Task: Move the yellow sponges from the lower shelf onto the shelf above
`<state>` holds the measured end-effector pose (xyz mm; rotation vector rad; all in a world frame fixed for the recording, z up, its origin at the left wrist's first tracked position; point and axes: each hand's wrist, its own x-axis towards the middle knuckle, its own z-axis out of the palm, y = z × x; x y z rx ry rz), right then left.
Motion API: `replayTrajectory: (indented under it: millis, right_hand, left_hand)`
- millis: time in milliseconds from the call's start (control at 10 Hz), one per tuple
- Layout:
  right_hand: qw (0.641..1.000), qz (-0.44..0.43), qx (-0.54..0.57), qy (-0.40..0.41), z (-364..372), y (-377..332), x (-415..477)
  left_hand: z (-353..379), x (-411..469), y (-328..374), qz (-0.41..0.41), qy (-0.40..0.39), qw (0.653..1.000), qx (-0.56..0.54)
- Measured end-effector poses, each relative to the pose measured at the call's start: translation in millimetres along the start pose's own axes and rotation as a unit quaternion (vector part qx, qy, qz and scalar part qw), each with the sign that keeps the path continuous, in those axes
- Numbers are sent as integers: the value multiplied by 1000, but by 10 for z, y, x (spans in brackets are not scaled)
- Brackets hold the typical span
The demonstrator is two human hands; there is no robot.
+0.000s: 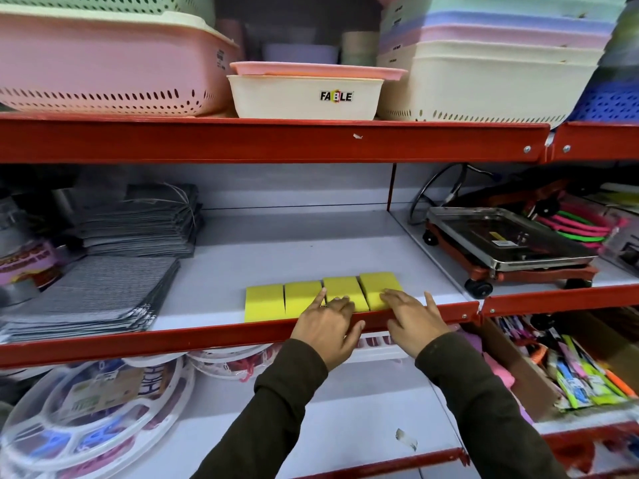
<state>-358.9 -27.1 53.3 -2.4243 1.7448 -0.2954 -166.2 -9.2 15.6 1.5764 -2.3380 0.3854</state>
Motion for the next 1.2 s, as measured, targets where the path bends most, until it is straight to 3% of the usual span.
replayTrajectory:
  millis: [400,600,700,800,1200]
  right_hand:
    - [999,-32,8,22,26,-120,-60]
    - [997,-79,19,14,71,-233,38]
    - [996,-82,20,6,100,-245,36]
    - [997,-73,22,8,120,-233,20]
    - [997,-77,16,20,52,-332,-34]
  left_hand:
    - [-99,-157,-53,-38,4,999,-27]
    - [-213,-382,-453,-178,28,984,4]
    - [-287,-471,-555,-206,-18,978,-11]
    - [-367,-535,-580,-207,-22,977,-53]
    - [-367,-548,-557,-187,-47,980,-54]
